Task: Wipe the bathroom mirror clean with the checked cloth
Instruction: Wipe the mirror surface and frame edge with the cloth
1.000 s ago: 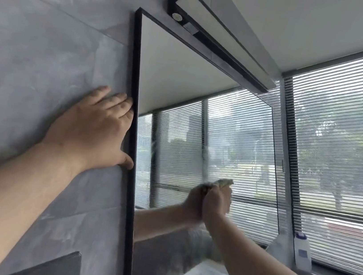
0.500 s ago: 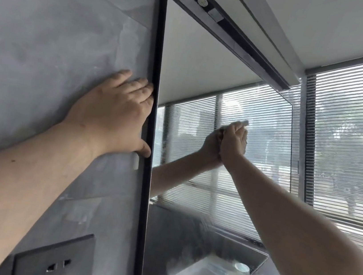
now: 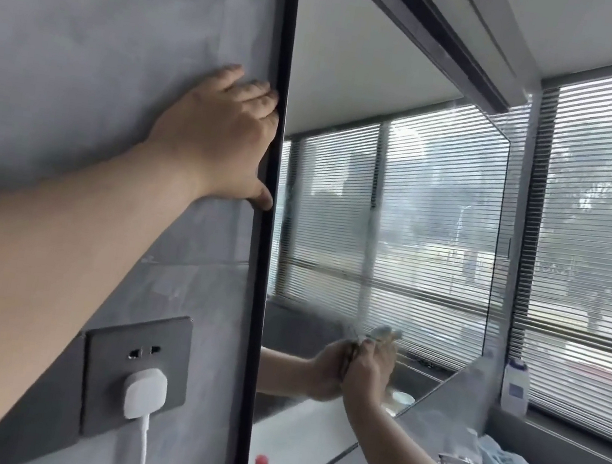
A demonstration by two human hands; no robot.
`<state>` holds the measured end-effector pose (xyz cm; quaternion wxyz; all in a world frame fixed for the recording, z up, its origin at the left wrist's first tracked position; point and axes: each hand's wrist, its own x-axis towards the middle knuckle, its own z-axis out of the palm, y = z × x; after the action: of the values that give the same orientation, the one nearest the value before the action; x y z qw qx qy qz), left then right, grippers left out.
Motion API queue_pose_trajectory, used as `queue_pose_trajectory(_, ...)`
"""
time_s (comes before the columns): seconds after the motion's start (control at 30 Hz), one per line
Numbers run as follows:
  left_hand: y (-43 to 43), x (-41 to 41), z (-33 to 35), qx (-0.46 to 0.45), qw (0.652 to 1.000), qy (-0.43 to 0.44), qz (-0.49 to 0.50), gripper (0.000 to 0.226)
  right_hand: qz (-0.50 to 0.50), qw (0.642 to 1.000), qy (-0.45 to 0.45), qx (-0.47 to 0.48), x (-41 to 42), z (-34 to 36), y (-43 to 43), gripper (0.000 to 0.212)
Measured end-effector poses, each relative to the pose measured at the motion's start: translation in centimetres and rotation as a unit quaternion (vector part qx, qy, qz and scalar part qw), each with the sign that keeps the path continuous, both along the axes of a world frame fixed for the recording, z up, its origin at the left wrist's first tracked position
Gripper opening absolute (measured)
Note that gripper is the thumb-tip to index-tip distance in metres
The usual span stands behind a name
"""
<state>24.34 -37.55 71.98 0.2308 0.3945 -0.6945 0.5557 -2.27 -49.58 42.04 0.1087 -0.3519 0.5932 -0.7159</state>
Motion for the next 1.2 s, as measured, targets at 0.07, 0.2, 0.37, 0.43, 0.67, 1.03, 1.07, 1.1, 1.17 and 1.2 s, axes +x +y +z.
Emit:
queue_pose_trajectory(0.07, 0.0, 0.1, 0.0, -0.001, 1.000, -0.004, 0.001, 0.123, -0.015, 0.998, 0.051, -0.036, 2.5, 3.6, 1.2, 0.069)
queue_pose_trajectory(0.2, 0.4, 0.0, 0.0, 0.003, 1.000, -0.004, 0.004, 0.123, -0.026, 0.990, 0.140, -0.017, 6.5, 11.9, 3.5, 0.065)
queue_pose_trajectory(0.37, 1.1, 0.1, -1.7, 0.047, 0.999, 0.015, 0.004, 0.105, 0.005, 0.985, 0.170, -0.013, 7.8, 15.4, 5.4, 0.066)
queue_pose_trajectory(0.43, 1.0, 0.0, -3.5, 0.060, 0.997, 0.009, 0.044, 0.110, 0.022, 0.986, 0.164, -0.011, 7.3, 13.7, 5.4, 0.067)
queue_pose_trajectory(0.67, 0.7, -0.1, -5.4, 0.039, 0.993, -0.023, 0.110, 0.131, 0.043, 0.991, 0.102, 0.074, 8.3, -2.1, 6.9, 0.077)
queue_pose_trajectory(1.03, 0.4, -0.1, -5.6, 0.030, 0.994, -0.025, 0.098, 0.132, 0.055, 0.988, 0.136, 0.038, 10.8, -3.5, 8.9, 0.078)
queue_pose_trajectory(1.07, 0.4, -0.1, -5.6, 0.029, 0.995, -0.024, 0.097, 0.132, 0.060, 0.982, 0.178, 0.016, 11.1, -1.5, 9.2, 0.080)
queue_pose_trajectory(1.1, 0.4, 0.0, -5.6, 0.030, 0.995, -0.023, 0.096, 0.132, 0.066, 0.973, 0.223, -0.007, 11.2, 0.7, 9.4, 0.080)
queue_pose_trajectory(1.17, 0.4, 0.0, -5.5, 0.029, 0.995, -0.023, 0.091, 0.132, 0.066, 0.943, 0.321, -0.055, 11.2, 5.5, 9.4, 0.078)
queue_pose_trajectory(1.2, 0.4, 0.0, -5.5, 0.027, 0.995, -0.022, 0.090, 0.133, 0.060, 0.925, 0.368, -0.078, 11.0, 8.0, 9.3, 0.078)
